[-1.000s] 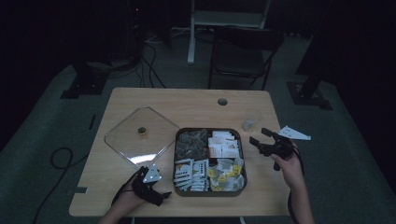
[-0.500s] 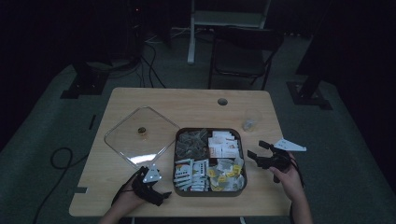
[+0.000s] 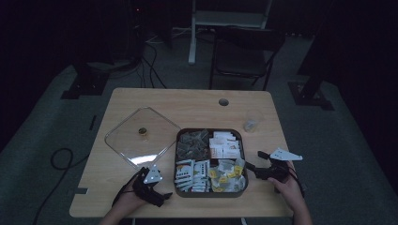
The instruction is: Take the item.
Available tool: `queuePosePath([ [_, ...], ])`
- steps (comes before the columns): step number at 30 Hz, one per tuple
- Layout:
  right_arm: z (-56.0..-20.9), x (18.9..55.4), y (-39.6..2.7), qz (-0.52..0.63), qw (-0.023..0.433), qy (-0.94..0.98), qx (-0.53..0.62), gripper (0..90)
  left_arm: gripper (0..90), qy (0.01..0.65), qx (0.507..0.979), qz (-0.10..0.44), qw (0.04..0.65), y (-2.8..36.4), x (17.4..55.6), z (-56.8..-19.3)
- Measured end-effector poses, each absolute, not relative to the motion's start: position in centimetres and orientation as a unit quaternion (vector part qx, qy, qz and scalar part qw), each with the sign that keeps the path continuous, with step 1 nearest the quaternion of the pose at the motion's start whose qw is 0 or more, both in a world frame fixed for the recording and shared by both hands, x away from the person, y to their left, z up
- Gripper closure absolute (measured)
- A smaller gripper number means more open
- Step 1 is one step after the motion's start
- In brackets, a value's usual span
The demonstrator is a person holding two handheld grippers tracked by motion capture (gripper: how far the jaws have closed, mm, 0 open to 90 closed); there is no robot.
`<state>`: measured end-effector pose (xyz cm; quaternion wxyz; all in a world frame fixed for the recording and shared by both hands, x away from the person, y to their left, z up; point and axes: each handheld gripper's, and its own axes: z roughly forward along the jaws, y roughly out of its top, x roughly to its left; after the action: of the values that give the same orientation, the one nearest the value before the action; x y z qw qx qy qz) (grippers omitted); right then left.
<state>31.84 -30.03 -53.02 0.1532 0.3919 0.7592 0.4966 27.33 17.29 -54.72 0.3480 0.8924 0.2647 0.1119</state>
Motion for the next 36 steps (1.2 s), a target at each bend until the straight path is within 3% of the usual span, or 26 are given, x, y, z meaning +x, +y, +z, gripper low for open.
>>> queuePosePath([
  [25, -55.0, 31.0, -29.0, 0.372, 0.162, 0.831, 0.382, 18.6, 1.4, 0.267, 0.892, 0.113, 0.348, 17.3, 27.3, -54.7],
  [36, -55.0, 31.2, -28.8, 0.361, 0.161, 0.837, 0.379, 12.2, 1.4, 0.267, 0.892, 0.113, 0.348, 17.3, 27.3, -54.7],
])
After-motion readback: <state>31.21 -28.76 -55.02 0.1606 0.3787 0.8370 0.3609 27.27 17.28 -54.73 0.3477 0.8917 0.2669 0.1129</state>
